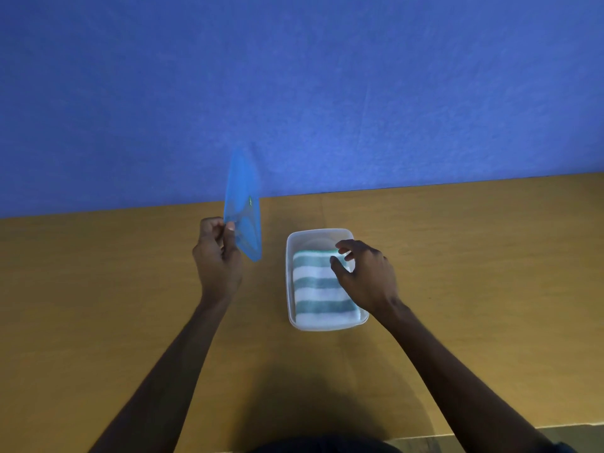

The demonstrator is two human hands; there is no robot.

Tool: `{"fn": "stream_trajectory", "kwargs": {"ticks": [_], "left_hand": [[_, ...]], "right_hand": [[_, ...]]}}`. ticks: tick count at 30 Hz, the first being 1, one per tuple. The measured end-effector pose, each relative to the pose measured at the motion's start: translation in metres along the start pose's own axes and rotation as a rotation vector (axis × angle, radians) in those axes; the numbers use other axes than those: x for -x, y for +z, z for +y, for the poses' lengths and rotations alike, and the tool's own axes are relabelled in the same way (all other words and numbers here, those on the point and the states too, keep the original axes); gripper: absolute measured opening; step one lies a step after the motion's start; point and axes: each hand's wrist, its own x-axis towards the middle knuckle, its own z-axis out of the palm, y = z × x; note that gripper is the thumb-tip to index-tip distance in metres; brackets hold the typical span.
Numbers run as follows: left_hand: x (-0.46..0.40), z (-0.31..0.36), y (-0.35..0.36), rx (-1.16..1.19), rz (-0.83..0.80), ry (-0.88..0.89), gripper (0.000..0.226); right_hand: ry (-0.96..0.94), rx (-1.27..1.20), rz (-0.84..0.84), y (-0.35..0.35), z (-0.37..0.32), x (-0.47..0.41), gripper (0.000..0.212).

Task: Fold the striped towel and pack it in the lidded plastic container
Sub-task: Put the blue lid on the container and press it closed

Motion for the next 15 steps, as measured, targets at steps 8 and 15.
{"fn": "stream_trajectory", "kwargs": {"ticks": [8,15], "left_hand": [[0.014,0.033,0.000,0.322,0.057,-0.193,0.006],[0.035,0.036,0.004,0.597,0.006,-0.373,0.013]], "right_hand": [[0.023,-0.077,-0.067,0.009,-0.025,-0.009,0.040],[0.467,-0.919,-0.240,0.011,-0.042,-0.016,0.028]]}}
